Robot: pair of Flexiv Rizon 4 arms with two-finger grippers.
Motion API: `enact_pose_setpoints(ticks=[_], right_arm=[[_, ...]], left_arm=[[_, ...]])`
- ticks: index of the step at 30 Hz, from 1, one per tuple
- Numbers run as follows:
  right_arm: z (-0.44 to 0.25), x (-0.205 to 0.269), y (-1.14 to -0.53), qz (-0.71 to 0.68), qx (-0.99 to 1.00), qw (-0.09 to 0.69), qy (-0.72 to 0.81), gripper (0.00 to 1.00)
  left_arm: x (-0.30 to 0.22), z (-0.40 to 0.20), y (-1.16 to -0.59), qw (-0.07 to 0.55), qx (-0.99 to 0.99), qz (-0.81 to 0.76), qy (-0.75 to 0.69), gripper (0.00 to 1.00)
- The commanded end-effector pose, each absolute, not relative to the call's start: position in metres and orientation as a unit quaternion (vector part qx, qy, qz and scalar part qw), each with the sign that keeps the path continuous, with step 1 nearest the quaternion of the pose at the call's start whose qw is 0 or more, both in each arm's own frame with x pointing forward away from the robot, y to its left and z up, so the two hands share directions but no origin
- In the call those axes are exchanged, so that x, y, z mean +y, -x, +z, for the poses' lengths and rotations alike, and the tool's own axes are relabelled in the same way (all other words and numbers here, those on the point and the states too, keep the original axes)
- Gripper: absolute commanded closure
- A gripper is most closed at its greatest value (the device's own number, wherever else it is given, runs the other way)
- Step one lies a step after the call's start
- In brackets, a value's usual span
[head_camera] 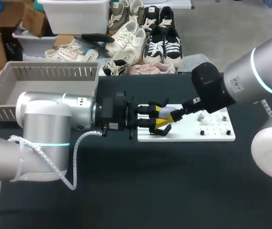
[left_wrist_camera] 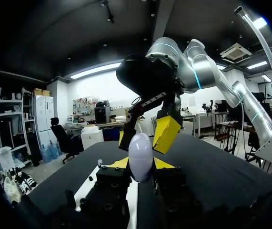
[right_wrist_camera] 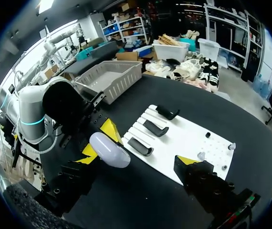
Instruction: Pick up each earbud case from the left stands, insert the matching earbuds, close the lid, and place the case in the box.
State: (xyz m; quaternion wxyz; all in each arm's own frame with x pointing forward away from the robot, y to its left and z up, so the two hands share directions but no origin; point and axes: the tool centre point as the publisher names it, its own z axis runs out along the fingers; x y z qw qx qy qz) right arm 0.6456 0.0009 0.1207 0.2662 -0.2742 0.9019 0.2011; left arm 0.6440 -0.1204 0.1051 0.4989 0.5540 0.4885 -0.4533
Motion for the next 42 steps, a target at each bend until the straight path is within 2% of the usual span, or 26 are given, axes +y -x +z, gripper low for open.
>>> enact_pose_setpoints(ticks=[1, 17, 24, 29, 42], right_arm=[[0.123, 0.003, -0.646, 0.195, 0.904, 0.268, 0.271, 0.00], [0.149, -0.001, -0.656, 0.179, 0.898, 0.298, 0.270, 0.00], [0.169, -0.025, -0.668, 0.114, 0.903, 0.316, 0.268, 0.00], [0.174, -0.050, -0.678, 0.015, 0.912, 0.317, 0.259, 0.00], [0.144, -0.103, -0.705, -0.137, 0.939, 0.232, 0.213, 0.00]], left_arm=[[-0.121, 0.104, -0.644, 0.500, 0.488, -0.454, -0.554, 1.00], [-0.121, 0.104, -0.644, 0.500, 0.488, -0.454, -0.554, 1.00], [-0.121, 0.104, -0.644, 0.500, 0.488, -0.454, -0.554, 1.00], [-0.121, 0.104, -0.644, 0.500, 0.488, -0.454, -0.554, 1.00], [-0.121, 0.104, -0.644, 0.500, 0.488, -0.454, -0.554, 1.00]])
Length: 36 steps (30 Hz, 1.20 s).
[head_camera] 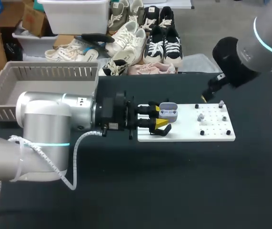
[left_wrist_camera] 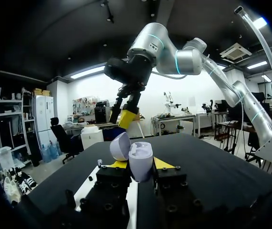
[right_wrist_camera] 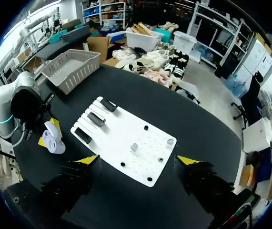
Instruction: Pick up each earbud case from the left stands, insert the matching earbuds, close the lid, and place the case in the box.
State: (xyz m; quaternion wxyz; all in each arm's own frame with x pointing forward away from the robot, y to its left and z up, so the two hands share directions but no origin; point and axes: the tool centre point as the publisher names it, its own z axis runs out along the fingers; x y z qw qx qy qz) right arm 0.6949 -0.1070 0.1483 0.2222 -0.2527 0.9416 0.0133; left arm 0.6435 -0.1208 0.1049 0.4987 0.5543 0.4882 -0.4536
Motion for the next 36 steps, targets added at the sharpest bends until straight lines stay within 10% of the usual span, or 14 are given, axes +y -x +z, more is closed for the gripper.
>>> enact_pose_setpoints(ticks=[1, 30, 36], right_arm=[[0.142, -0.105, -0.707, -0.141, 0.941, 0.225, 0.210, 0.00], [0.076, -0.145, -0.758, -0.135, 0.971, 0.124, 0.151, 0.00], [0.068, -0.147, -0.765, -0.128, 0.974, 0.119, 0.145, 0.23]], left_arm=[[-0.121, 0.104, -0.644, 0.500, 0.488, -0.454, -0.554, 1.00], [-0.121, 0.104, -0.644, 0.500, 0.488, -0.454, -0.554, 1.00], [-0.121, 0.104, -0.644, 0.500, 0.488, -0.454, -0.554, 1.00]])
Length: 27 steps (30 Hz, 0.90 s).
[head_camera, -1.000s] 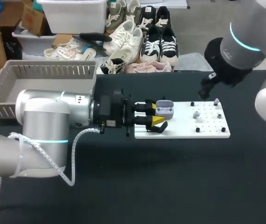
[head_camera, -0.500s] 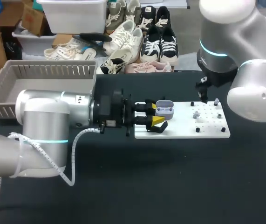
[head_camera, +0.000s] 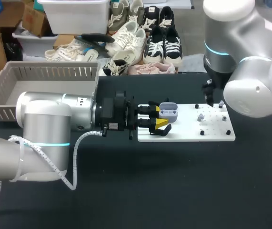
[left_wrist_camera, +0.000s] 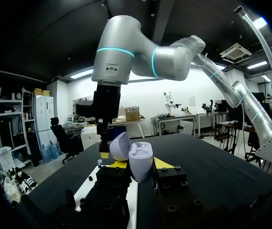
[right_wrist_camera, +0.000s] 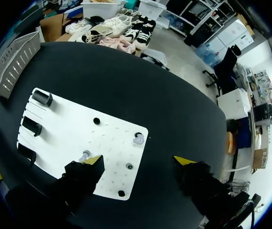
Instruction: Pick up each earbud case from the left stands, insert the matching earbuds, close the lid, and place the case in the box.
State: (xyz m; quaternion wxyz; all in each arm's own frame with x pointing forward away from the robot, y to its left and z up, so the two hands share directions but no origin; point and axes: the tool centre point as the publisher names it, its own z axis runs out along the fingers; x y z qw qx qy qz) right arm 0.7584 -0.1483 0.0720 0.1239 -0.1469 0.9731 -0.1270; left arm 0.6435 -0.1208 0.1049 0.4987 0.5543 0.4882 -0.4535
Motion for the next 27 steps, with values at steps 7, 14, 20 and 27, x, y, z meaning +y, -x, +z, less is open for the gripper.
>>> enact_pose_setpoints(ticks=[7, 14, 20, 27], right_arm=[[0.060, -0.146, -0.771, -0.126, 0.975, 0.113, 0.145, 0.38], [0.051, -0.148, -0.772, -0.121, 0.977, 0.103, 0.140, 0.52], [0.045, -0.150, -0.773, -0.117, 0.979, 0.096, 0.137, 0.53], [0.041, -0.152, -0.775, -0.116, 0.980, 0.092, 0.135, 0.55]], left_arm=[[-0.121, 0.104, -0.644, 0.500, 0.488, -0.454, -0.554, 1.00], [-0.121, 0.104, -0.644, 0.500, 0.488, -0.454, -0.554, 1.00], [-0.121, 0.104, -0.644, 0.500, 0.488, -0.454, -0.554, 1.00], [-0.121, 0.104, -0.644, 0.500, 0.488, -0.454, -0.554, 1.00]])
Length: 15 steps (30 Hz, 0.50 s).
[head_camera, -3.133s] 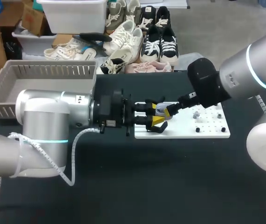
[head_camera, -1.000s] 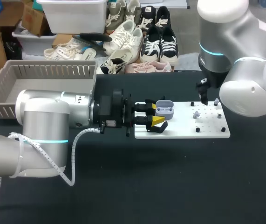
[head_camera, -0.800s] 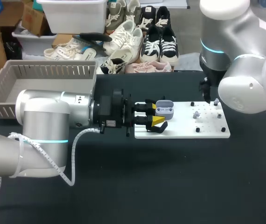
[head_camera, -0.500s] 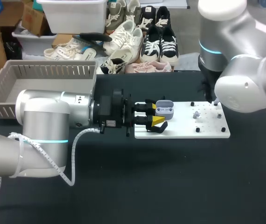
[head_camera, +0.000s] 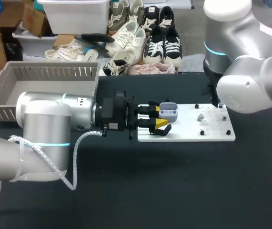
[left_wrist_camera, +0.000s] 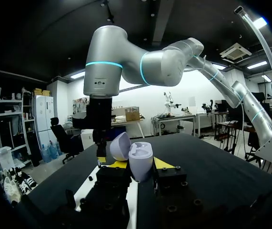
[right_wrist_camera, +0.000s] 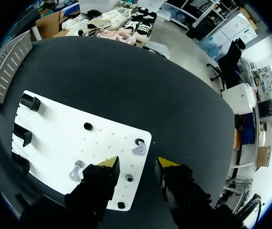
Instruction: Pick up each earbud case from the left stands, insert the matching earbuds, close the lid, and place the case in the box.
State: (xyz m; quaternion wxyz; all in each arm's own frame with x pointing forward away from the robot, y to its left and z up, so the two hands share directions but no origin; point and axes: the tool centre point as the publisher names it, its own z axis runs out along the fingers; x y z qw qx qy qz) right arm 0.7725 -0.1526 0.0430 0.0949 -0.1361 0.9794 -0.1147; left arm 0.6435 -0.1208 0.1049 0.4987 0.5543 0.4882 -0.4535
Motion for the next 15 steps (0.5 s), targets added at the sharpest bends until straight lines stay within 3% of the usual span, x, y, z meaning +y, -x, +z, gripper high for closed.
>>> enact_pose_setpoints(ticks=[1, 15], right_arm=[[0.0400, -0.1525, -0.7753, -0.116, 0.980, 0.091, 0.135, 0.55], [0.0315, -0.1542, -0.7794, -0.114, 0.981, 0.084, 0.134, 0.58]], left_arm=[[-0.1206, 0.1042, -0.6436, 0.500, 0.488, -0.454, -0.554, 1.00], [-0.1206, 0.1042, -0.6436, 0.500, 0.488, -0.454, -0.554, 1.00]])
